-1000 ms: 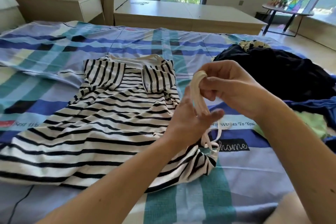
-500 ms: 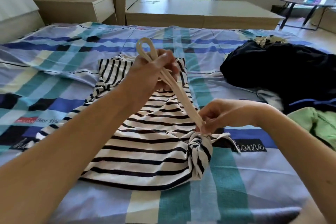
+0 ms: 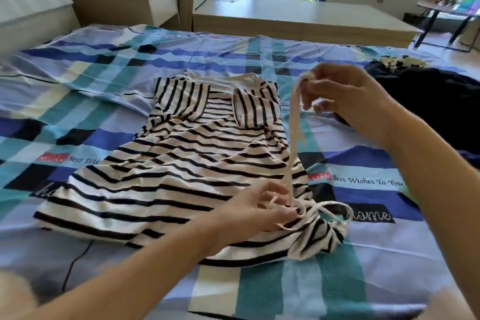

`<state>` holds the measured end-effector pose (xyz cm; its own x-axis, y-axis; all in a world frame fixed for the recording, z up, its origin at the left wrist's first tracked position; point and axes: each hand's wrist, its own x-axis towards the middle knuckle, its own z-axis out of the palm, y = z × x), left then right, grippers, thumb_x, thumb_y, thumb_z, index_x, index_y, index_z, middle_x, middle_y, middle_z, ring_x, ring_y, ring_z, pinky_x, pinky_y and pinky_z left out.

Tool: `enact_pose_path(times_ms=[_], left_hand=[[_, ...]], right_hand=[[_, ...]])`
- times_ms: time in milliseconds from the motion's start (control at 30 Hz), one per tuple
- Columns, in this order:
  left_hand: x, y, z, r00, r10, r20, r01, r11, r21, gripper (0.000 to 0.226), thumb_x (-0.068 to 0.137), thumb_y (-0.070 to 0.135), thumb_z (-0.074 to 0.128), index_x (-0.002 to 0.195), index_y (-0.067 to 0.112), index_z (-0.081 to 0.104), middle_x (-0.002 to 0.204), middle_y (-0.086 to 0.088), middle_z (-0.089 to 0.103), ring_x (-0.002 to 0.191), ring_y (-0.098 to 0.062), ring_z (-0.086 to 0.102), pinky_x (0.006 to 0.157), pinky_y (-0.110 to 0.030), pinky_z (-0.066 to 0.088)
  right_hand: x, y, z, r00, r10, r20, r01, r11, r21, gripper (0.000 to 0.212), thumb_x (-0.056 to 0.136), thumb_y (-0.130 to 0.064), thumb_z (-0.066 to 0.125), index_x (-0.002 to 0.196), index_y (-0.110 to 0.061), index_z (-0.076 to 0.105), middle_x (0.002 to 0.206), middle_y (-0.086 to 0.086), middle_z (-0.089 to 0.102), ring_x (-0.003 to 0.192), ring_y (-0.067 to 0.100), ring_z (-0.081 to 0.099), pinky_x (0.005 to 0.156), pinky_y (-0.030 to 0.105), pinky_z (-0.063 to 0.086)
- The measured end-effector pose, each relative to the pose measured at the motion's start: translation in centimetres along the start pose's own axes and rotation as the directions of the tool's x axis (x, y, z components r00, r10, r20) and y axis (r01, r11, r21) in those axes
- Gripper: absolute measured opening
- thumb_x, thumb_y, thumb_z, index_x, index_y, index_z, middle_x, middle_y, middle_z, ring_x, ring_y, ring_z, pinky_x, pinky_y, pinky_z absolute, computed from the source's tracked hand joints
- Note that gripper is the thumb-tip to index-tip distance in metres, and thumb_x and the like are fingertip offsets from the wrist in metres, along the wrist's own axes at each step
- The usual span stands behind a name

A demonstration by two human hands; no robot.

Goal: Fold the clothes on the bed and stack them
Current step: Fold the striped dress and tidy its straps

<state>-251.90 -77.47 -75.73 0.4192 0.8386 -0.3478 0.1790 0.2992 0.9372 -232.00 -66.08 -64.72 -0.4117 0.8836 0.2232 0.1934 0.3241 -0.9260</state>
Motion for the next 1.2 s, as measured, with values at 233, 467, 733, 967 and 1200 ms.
enact_pose_path(times_ms=[233, 467, 733, 967, 1200], left_hand=[[-0.4, 0.9, -2.6, 0.984, -0.022, -0.179, 0.05, 0.987, 0.154, 0.022, 0.094, 0.035, 0.067, 0.113, 0.026, 0.065, 0.114, 0.003, 0.069, 0.109, -0.019, 0.066, 0.096, -0.042, 0.056], [-6.4, 0.8, -17.0, 0.757, 0.139, -0.638, 0.26, 0.832, 0.49, 0.027, 0.096, 0.031, 0.062, 0.12, 0.018, 0.061, 0.112, 0.005, 0.064, 0.103, -0.014, 0.062, 0.074, -0.024, 0.049], [-13.0, -4.8, -27.9, 0.649, -0.422, -0.633, 0.688, 0.681, 0.251, 0.032, 0.085, 0.041, 0.071, 0.099, 0.012, 0.068, 0.089, -0.004, 0.065, 0.079, -0.019, 0.06, 0.07, -0.031, 0.052], [-12.9, -4.3, -25.4, 0.848, -0.148, -0.509, 0.261, 0.952, 0.159, 0.029, 0.096, 0.025, 0.064, 0.068, 0.019, 0.067, 0.071, 0.002, 0.067, 0.068, -0.013, 0.064, 0.068, -0.022, 0.049], [-12.9, -3.7, -24.8, 0.914, -0.174, -0.366, 0.166, 0.985, -0.053, 0.041, 0.099, 0.04, 0.051, 0.12, 0.007, 0.063, 0.114, -0.015, 0.072, 0.103, -0.025, 0.07, 0.089, -0.038, 0.058]], right_hand=[[2.1, 2.7, 5.9, 0.948, 0.097, 0.303, -0.064, 0.991, -0.118, 0.063, 0.095, 0.01, 0.053, 0.148, -0.02, 0.038, 0.13, 0.01, 0.063, 0.12, 0.016, 0.061, 0.099, 0.028, 0.05], [0.8, 8.4, 9.5, 0.866, 0.34, 0.367, -0.089, 0.827, -0.556, 0.081, 0.095, -0.018, 0.065, 0.155, -0.038, 0.015, 0.136, -0.001, 0.057, 0.118, 0.011, 0.059, 0.106, 0.032, 0.046], [-0.9, 7.4, 16.7, 0.887, 0.118, 0.447, 0.133, 0.861, -0.49, 0.067, 0.09, -0.024, 0.071, 0.136, -0.054, 0.031, 0.127, -0.012, 0.058, 0.119, 0.002, 0.055, 0.109, 0.034, 0.043], [-0.7, 4.3, 26.5, 0.836, 0.035, 0.548, 0.264, 0.849, -0.458, 0.103, 0.074, -0.061, 0.076, 0.153, -0.047, 0.011, 0.151, -0.014, 0.026, 0.139, 0.012, 0.035, 0.112, 0.038, 0.036], [1.4, 5.1, 33.2, 0.938, 0.014, 0.347, 0.195, 0.805, -0.56, 0.069, 0.08, -0.035, 0.074, 0.141, -0.026, 0.041, 0.125, 0.006, 0.062, 0.115, 0.03, 0.058, 0.091, 0.043, 0.049]])
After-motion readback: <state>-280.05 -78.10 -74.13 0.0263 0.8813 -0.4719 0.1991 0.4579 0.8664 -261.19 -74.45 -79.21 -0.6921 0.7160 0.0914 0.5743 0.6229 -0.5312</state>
